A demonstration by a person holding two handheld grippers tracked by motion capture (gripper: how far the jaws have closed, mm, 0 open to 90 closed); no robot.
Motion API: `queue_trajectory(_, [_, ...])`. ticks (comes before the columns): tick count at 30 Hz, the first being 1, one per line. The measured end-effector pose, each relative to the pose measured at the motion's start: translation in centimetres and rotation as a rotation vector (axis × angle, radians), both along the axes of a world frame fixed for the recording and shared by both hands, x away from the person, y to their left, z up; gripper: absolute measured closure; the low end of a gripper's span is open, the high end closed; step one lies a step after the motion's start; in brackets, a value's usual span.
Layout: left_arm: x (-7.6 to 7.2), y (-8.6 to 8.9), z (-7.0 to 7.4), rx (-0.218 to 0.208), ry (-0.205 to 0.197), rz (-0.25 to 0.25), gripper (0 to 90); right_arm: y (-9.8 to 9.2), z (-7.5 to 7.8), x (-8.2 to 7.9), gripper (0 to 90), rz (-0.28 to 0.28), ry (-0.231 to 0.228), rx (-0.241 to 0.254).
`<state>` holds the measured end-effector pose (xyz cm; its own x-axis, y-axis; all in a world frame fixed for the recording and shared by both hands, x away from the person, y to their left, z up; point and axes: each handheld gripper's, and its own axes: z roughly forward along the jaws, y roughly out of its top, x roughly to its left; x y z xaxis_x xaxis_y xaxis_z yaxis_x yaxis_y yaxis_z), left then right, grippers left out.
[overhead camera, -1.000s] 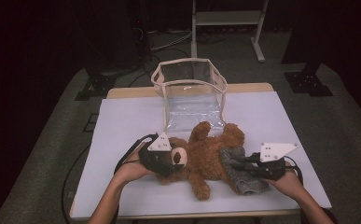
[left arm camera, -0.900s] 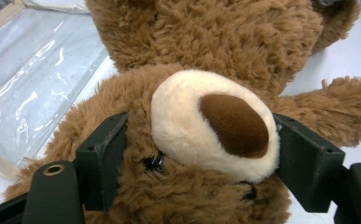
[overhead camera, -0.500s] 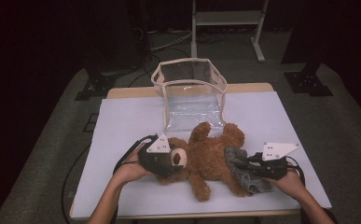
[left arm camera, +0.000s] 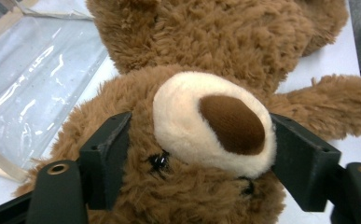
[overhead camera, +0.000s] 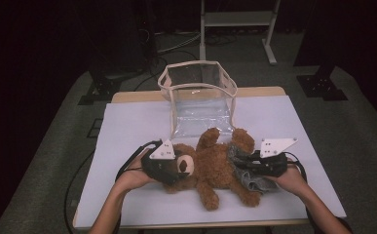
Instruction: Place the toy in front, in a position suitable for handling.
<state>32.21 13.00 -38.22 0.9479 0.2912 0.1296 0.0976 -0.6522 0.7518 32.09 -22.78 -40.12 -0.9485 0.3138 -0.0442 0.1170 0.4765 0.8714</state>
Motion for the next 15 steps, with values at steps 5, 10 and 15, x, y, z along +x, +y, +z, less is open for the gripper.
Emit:
queue_trajectory(5, [-0.1, -0.6, 0.3, -0.036, -0.020, -0.025, 20.8, 0.4, 0.0, -0.5, 81.1, 0.010, 0.005, -0.007])
queue_trajectory(10, [0.0, -1.9, 0.0, -0.016, -0.028, -0.061, 19.9, 1.1, -0.1, -0.7, 81.1, 0.035, 0.010, -0.009])
queue_trajectory(15, [-0.1, -1.8, -0.2, 0.046, -0.046, -0.078, 37.7, 1.8, 0.0, -1.1, 81.1, 0.051, -0.005, -0.029])
